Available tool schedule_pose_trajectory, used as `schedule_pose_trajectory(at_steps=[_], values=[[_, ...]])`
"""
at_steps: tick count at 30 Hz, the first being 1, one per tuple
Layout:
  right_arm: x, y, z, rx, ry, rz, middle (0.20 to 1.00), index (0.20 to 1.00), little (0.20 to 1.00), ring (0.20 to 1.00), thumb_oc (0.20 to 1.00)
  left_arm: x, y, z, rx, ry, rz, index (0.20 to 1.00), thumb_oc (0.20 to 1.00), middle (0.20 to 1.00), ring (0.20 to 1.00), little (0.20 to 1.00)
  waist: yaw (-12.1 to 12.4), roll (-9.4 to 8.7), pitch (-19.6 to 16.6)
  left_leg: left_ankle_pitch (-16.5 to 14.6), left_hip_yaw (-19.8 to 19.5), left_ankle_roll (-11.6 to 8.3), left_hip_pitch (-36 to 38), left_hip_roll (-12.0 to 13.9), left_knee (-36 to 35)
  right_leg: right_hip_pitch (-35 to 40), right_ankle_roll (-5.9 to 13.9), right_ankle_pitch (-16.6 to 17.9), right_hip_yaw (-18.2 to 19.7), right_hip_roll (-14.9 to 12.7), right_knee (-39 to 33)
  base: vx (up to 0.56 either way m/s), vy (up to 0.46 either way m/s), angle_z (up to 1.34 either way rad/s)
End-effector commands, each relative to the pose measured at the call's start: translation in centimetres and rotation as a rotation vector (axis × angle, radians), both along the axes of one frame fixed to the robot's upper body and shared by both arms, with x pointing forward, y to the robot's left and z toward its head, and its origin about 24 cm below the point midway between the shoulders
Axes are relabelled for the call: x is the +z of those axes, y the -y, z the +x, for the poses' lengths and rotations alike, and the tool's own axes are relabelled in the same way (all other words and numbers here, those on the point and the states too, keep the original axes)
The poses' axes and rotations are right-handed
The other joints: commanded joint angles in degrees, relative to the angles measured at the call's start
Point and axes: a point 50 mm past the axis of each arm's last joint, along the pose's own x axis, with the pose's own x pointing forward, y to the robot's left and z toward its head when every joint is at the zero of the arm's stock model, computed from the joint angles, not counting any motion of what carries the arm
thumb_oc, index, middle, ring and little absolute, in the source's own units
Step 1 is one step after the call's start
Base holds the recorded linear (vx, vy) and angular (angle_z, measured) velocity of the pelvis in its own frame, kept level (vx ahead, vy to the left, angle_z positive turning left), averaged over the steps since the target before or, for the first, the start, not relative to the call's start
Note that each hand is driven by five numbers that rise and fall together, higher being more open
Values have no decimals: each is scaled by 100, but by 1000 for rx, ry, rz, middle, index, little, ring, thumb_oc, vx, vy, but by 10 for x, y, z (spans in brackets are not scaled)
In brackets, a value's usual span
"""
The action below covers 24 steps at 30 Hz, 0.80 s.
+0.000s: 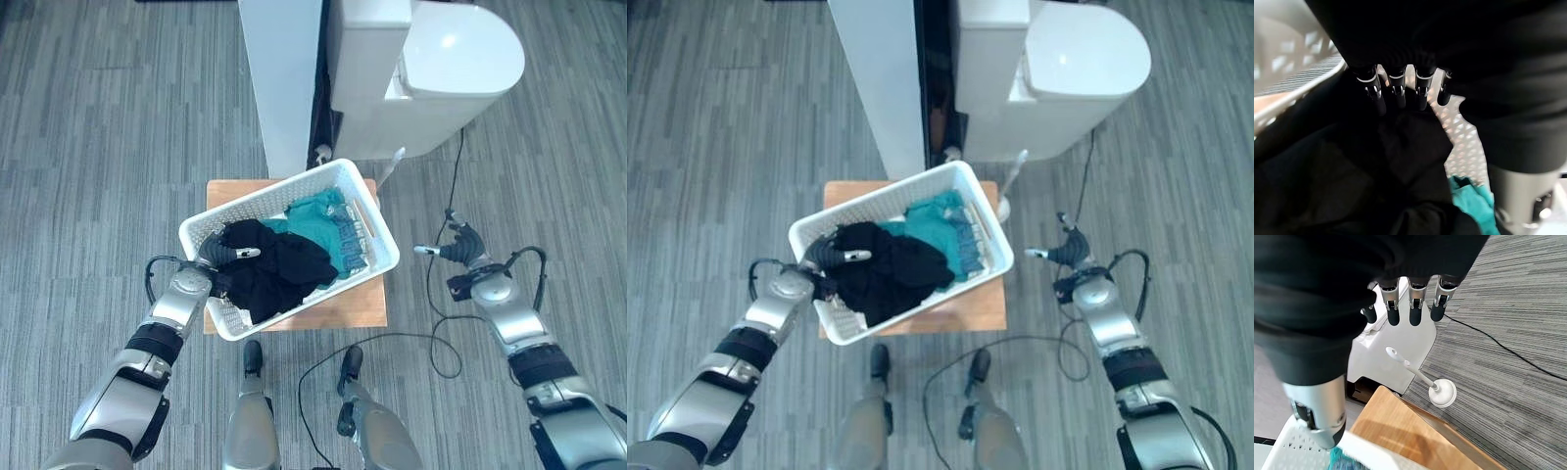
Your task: Grab the laundry basket,head to the washer,open it,put in the laundry and shut it.
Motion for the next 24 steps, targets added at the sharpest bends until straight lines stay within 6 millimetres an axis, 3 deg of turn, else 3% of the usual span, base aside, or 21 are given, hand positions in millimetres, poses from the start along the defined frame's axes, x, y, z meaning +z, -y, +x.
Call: schedule_pose_trajectory(at_steps=[1, 2, 3, 4, 7, 13, 17, 18, 19, 22, 23, 24], values=[[18, 10, -1, -42, 118, 29, 1000, 1000, 1000, 1000, 1000, 33, -3, -1, 10, 207, 97, 1000, 1000, 1000, 1000, 1000, 216, 5, -184, 82, -43, -62, -7, 314, -38, -293, 421, -137, 51, -681, 546, 4, -8, 5], [17, 9, -2, -41, 117, 29, 1000, 1000, 1000, 1000, 1000, 32, -4, -2, 12, 204, 98, 1000, 1000, 1000, 1000, 1000, 201, 0, -199, 86, -51, -60, -20, 309, -35, -296, 422, -132, 44, -685, 542, 24, -22, 6], [12, 15, -6, -62, 108, 37, 1000, 1000, 1000, 1000, 1000, 55, -6, -9, -7, 317, 120, 1000, 1000, 1000, 1000, 1000, 276, 21, -184, 76, -81, -61, -41, 295, -37, -278, 422, -135, 2, -705, 531, 17, -14, 6], [11, 15, -6, -60, 107, 37, 1000, 1000, 1000, 1000, 1000, 54, -6, -10, -7, 315, 121, 1000, 1000, 1000, 1000, 1000, 268, 18, -193, 76, -86, -61, -44, 293, -35, -276, 422, -134, -3, -706, 528, 49, -25, 6], [-5, 25, -15, -100, 61, 72, 1000, 1000, 1000, 1000, 1000, 87, -14, -30, -31, 478, 131, 1000, 1000, 1000, 1000, 1000, 390, 63, -210, 20, -125, -70, -65, 262, 7, -221, 420, -148, -76, -737, 530, 21, -18, 11], [-18, 32, -23, -121, 24, 104, 1000, 1000, 1000, 1000, 1000, 115, -25, -47, -17, 601, 156, 1000, 1000, 1000, 1000, 1000, 461, 73, -278, -31, -165, -82, -125, 228, 81, -193, 413, -151, -127, -773, 531, 14, -15, 6], [-19, 34, -26, -131, 29, 116, 1000, 1000, 1000, 1000, 1000, 105, -30, -51, 0, 554, 153, 1000, 1000, 1000, 1000, 1000, 473, 74, -288, -56, -187, -76, -154, 216, 121, -201, 410, -160, -133, -780, 546, 7, -7, 8], [-19, 32, -26, -130, 32, 127, 1000, 1000, 1000, 1000, 1000, 86, -28, -54, -9, 486, 88, 1000, 1000, 1000, 1000, 1000, 483, 71, -292, -71, -175, -72, -164, 213, 147, -196, 404, -162, -142, -785, 546, 9, -1, 5], [-19, 32, -27, -131, 31, 126, 1000, 1000, 1000, 1000, 1000, 86, -28, -54, -9, 484, 86, 1000, 1000, 1000, 1000, 1000, 482, 74, -300, -74, -175, -71, -165, 213, 151, -196, 404, -162, -142, -786, 547, 16, -4, 3], [-19, 28, -26, -127, 43, 142, 1000, 1000, 1000, 1000, 1000, 55, -22, -57, -38, 360, 16, 1000, 1000, 1000, 1000, 1000, 481, 76, -309, -73, -175, -60, -176, 212, 171, -202, 397, -163, -135, -786, 563, 0, 0, 0], [-19, 28, -27, -127, 42, 142, 1000, 1000, 1000, 1000, 1000, 55, -22, -57, -38, 359, 16, 1000, 1000, 1000, 1000, 1000, 482, 75, -313, -73, -174, -60, -178, 212, 170, -204, 397, -163, -134, -786, 563, 0, 0, 0], [-18, 24, -26, -112, 49, 151, 1000, 1000, 1000, 1000, 1000, 35, -23, -59, -31, 275, 31, 1000, 1000, 1000, 1000, 1000, 478, 75, -312, -81, -160, -57, -150, 224, 166, -196, 394, -172, -121, -777, 572, 0, 0, 0]])
